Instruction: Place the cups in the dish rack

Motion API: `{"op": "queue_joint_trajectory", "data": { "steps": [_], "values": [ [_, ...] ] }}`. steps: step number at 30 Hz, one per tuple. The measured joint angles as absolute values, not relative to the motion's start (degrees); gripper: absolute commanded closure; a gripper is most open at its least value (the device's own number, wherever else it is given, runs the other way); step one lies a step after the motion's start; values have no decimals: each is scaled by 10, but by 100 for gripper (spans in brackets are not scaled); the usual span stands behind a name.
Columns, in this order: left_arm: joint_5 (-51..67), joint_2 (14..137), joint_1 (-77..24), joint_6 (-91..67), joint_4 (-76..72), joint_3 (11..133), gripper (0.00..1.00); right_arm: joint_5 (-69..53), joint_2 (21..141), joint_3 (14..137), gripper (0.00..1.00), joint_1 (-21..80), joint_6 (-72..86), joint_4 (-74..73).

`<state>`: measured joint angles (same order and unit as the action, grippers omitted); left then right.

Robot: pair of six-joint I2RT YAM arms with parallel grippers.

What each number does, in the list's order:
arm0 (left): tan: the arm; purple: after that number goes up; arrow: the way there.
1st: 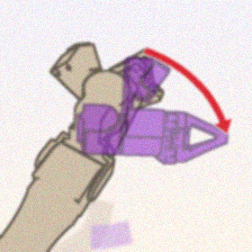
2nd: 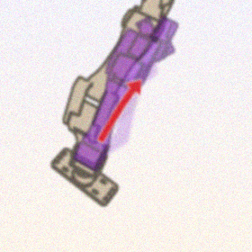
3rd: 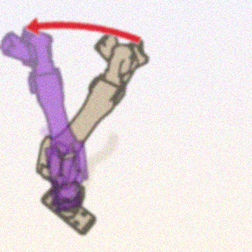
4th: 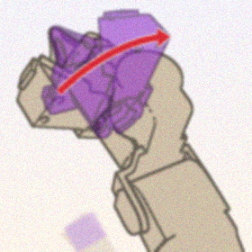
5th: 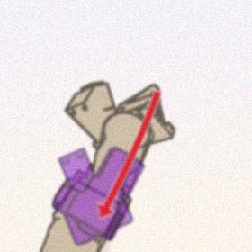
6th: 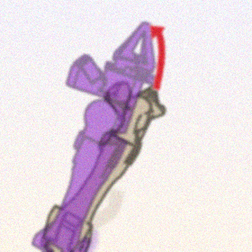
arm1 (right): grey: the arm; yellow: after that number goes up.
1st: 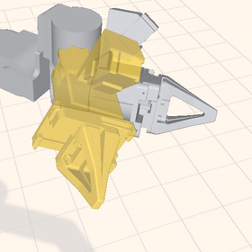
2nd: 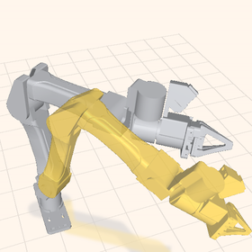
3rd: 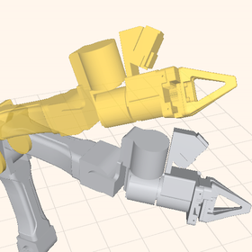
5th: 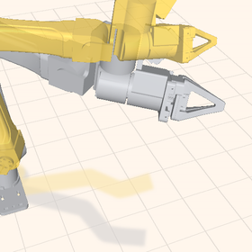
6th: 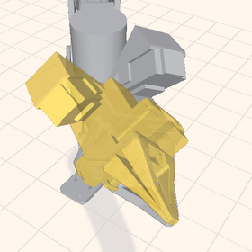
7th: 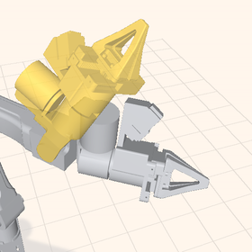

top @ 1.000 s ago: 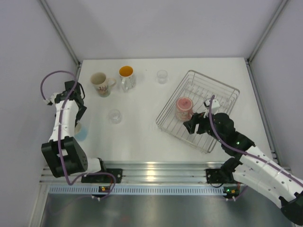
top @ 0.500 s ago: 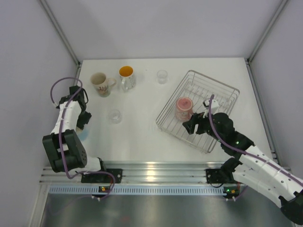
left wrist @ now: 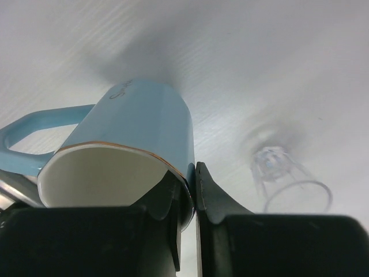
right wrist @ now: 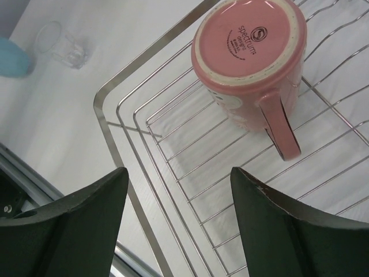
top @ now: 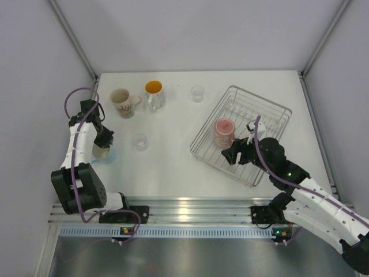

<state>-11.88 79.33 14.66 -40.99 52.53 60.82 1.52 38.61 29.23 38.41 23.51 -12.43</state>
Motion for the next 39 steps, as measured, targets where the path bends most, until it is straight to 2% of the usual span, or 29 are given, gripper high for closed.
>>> {"op": "queue_joint_trajectory", "data": {
  "steps": [14, 22, 26, 30, 35, 39],
  "values": [
    [51, 726, 147, -393, 525, 812, 100, -75, 383, 337, 28, 384, 215, -124],
    [311, 733, 146, -489, 478, 809, 100, -176, 401, 338, 22, 383, 198, -41],
    [416, 732, 138, -570, 395, 790, 100, -242, 442, 339, 18, 377, 179, 45],
    [493, 721, 113, -701, 244, 731, 100, -293, 492, 343, 17, 366, 156, 133],
    [531, 716, 31, -906, 13, 648, 100, -378, 580, 400, 18, 357, 131, 223],
    [554, 725, -48, -1010, -111, 643, 100, -450, 654, 463, 19, 331, 153, 302]
  ]
}}
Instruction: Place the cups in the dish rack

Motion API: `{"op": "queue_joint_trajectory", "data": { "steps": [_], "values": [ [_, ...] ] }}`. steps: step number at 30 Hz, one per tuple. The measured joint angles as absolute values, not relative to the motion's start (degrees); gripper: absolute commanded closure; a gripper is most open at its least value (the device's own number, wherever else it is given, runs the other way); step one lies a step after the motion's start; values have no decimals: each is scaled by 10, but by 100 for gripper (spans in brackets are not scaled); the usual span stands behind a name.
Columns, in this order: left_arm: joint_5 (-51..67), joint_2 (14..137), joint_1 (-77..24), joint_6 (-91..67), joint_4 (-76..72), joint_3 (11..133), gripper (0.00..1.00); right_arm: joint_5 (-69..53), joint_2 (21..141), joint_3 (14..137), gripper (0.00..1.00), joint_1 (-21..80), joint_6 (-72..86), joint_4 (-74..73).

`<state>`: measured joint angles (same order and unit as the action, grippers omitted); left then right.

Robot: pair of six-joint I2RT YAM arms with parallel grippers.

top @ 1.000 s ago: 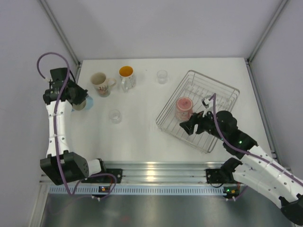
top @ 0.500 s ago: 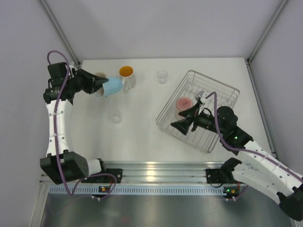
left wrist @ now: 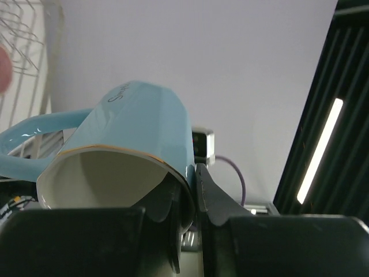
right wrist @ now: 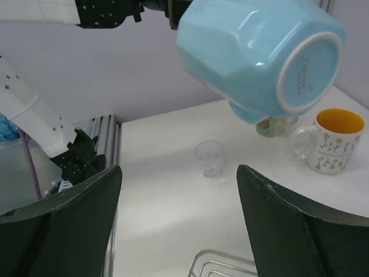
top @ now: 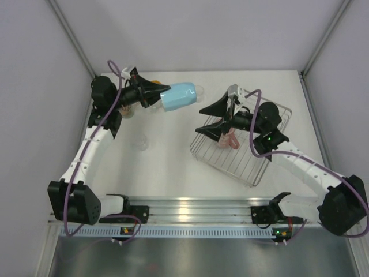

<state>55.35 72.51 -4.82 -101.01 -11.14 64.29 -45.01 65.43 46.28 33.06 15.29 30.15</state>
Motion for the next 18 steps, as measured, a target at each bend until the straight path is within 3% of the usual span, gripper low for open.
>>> {"op": "queue_joint_trajectory", "data": {
  "steps": [7, 18],
  "values": [
    [587, 723, -96, -1087, -225, 664, 100, -525, 732, 519, 25, 303, 184, 368],
    [545, 701, -175, -1124, -279, 659, 100, -557, 762, 538, 35, 302, 235, 486]
  ]
}}
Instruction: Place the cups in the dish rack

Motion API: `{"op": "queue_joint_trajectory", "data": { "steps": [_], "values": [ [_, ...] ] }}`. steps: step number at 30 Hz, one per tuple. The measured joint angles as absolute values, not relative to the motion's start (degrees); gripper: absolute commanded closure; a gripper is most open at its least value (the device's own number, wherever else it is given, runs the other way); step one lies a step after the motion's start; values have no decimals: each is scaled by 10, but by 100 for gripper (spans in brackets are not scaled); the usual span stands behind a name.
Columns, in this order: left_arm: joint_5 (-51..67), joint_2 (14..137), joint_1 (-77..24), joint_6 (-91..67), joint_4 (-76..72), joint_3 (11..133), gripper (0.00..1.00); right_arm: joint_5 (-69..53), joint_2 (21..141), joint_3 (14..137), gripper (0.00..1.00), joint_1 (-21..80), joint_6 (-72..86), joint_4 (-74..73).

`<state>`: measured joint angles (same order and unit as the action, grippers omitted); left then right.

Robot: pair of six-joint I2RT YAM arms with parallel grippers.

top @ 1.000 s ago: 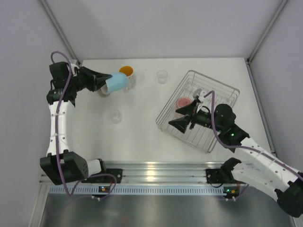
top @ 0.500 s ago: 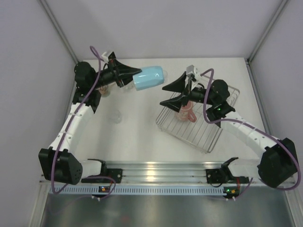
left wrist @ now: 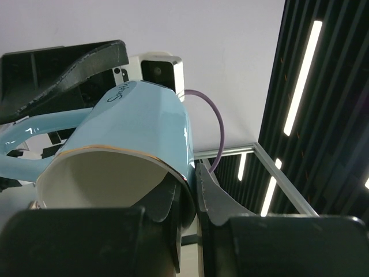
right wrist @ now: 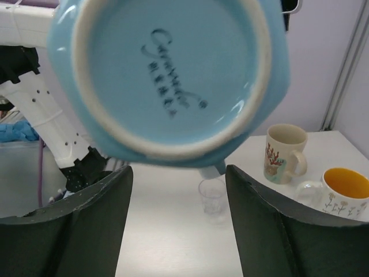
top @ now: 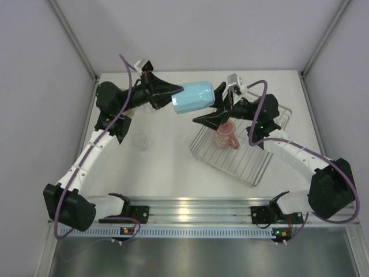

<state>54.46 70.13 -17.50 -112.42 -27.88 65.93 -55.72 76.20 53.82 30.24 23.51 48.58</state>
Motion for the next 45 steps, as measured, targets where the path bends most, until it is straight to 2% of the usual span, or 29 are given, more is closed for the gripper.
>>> {"op": "queue_joint_trajectory", "data": {
  "steps": [10, 17, 25, 28, 29, 31, 34, 35, 37, 39, 40, 45],
  "values": [
    [517, 701, -210, -1129, -302, 659, 100, -563, 810, 583, 45, 308, 277, 541],
    [501, 705, -215, -1141, -335, 644, 100, -568, 822, 582, 46, 316, 321, 606],
    [485, 705, -220, -1165, -379, 616, 100, -571, 836, 576, 53, 314, 363, 661],
    [479, 705, -223, -1173, -392, 609, 100, -571, 839, 576, 61, 313, 376, 674],
    [476, 705, -225, -1178, -398, 606, 100, -571, 841, 576, 68, 312, 378, 678],
    [471, 706, -228, -1187, -404, 603, 100, -570, 842, 576, 75, 310, 378, 682],
    [461, 708, -231, -1198, -409, 603, 100, -580, 842, 575, 100, 308, 373, 697],
    [459, 710, -231, -1198, -408, 603, 100, -585, 842, 573, 100, 308, 369, 707],
    [455, 710, -234, -1198, -408, 598, 86, -585, 842, 563, 100, 307, 373, 715],
    [448, 706, -235, -1198, -412, 580, 77, -587, 842, 551, 100, 307, 389, 719],
    [442, 704, -235, -1198, -412, 570, 70, -587, 842, 544, 100, 306, 400, 719],
    [423, 709, -235, -1168, -418, 534, 54, -584, 842, 516, 100, 303, 484, 711]
  ]
}}
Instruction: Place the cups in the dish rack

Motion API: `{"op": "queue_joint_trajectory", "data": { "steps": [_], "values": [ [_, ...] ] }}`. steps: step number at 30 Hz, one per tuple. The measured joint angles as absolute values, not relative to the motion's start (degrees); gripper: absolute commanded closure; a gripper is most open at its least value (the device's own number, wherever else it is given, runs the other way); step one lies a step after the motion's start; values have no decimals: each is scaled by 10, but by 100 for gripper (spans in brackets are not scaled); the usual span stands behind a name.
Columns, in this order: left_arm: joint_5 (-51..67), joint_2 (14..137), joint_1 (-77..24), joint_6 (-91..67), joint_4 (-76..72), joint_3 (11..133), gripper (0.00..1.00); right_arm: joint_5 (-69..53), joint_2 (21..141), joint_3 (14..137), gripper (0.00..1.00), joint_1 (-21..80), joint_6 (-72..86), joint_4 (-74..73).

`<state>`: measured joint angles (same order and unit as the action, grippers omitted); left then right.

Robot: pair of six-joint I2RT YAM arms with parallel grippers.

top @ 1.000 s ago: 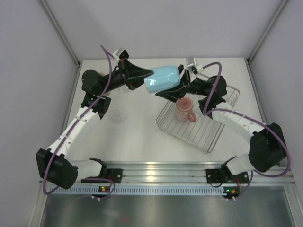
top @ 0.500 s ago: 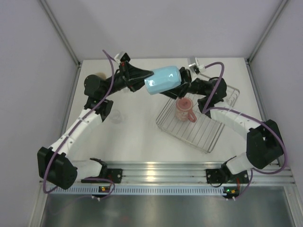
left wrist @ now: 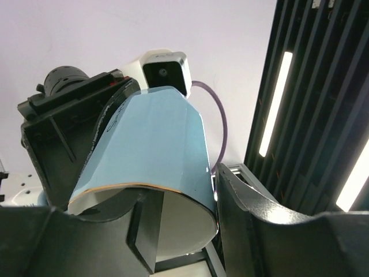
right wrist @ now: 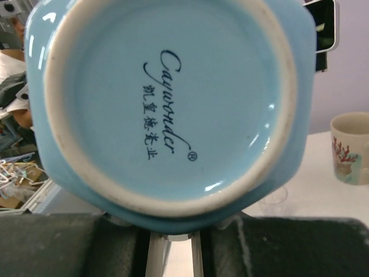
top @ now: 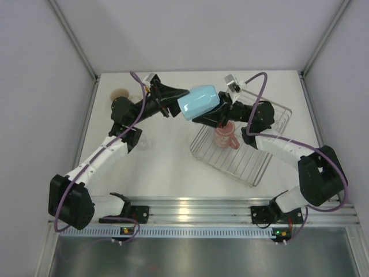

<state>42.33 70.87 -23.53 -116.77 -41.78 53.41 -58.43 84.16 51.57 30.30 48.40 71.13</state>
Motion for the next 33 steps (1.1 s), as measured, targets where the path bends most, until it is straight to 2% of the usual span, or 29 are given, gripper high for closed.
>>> {"op": "queue_joint_trajectory", "data": {
  "steps": [6, 15, 17, 18, 23, 29, 33],
  "values": [
    [420, 718, -239, -1126, -413, 531, 46, -580, 834, 477, 100, 284, 520, 710],
    [411, 718, -239, -1047, -378, 530, 36, -569, 770, 430, 100, 251, 491, 707],
    [410, 717, -239, -1018, -352, 531, 30, -568, 753, 422, 100, 244, 479, 704],
    [409, 717, -239, -1003, -337, 532, 24, -567, 744, 419, 100, 238, 470, 695],
    [377, 713, -239, -897, -194, 556, 4, -532, 672, 408, 100, 224, 366, 527],
    [318, 688, -237, -779, -32, 603, 2, -464, 585, 403, 100, 223, 240, 298],
    [281, 671, -233, -720, 34, 613, 2, -428, 538, 377, 100, 223, 187, 199]
  ]
}}
